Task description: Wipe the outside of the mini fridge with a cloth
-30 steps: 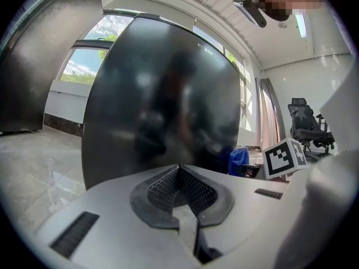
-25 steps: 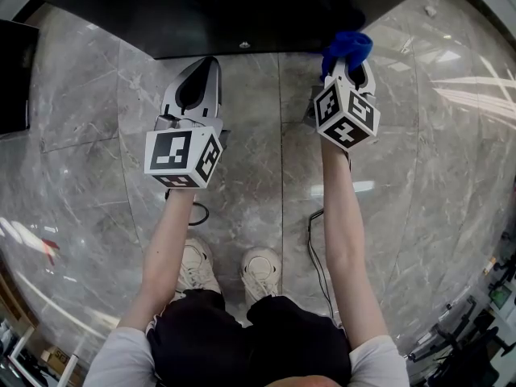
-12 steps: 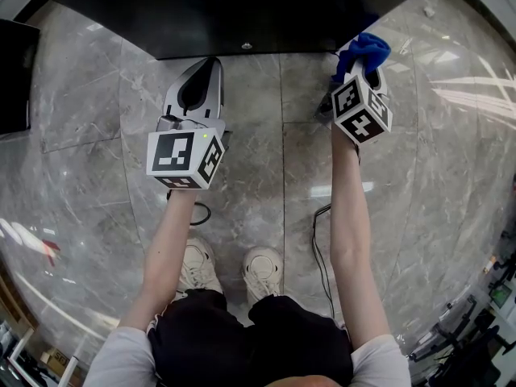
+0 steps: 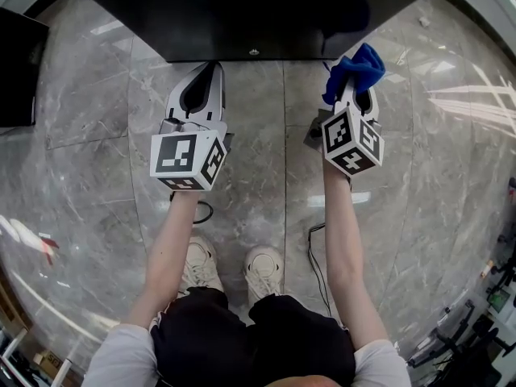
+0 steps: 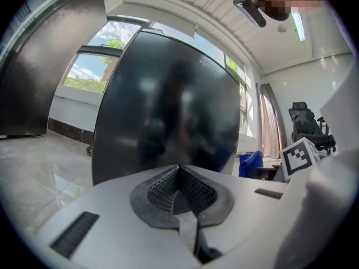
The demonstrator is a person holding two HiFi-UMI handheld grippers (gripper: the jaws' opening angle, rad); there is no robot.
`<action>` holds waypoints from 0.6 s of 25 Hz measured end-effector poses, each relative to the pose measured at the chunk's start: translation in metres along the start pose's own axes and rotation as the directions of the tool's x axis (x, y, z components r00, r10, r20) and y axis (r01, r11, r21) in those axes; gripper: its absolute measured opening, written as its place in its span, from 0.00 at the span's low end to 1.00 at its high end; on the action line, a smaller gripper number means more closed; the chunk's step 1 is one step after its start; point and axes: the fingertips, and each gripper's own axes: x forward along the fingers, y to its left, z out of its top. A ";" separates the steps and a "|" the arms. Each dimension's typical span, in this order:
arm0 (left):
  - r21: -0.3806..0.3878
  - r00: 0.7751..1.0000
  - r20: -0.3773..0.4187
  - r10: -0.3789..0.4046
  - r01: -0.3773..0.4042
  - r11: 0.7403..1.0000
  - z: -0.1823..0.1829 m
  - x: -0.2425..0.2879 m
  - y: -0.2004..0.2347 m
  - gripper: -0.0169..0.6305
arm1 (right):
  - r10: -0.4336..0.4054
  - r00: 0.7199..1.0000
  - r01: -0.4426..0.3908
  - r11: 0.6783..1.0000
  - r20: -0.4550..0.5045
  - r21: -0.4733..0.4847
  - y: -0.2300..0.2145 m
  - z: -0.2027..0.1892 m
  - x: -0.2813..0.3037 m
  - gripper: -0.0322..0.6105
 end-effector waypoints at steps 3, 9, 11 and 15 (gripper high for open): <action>-0.031 0.999 0.033 0.015 -0.014 0.999 0.010 -0.007 0.005 0.03 | 0.071 0.997 -0.070 0.996 0.015 -0.051 0.028 0.008 -0.012 0.17; -0.028 0.998 0.047 0.038 -0.037 0.999 0.024 -0.019 0.011 0.03 | 0.181 0.983 -0.179 0.981 0.014 -0.074 0.074 0.018 -0.030 0.17; -0.020 0.998 0.048 0.031 -0.030 0.999 0.027 -0.023 0.008 0.03 | 0.218 0.976 -0.219 0.974 -0.010 -0.057 0.092 0.011 -0.036 0.17; -0.004 0.999 0.045 0.012 -0.012 1.000 0.029 -0.028 -0.001 0.03 | 0.287 0.957 -0.290 0.954 -0.047 -0.073 0.125 -0.001 -0.049 0.17</action>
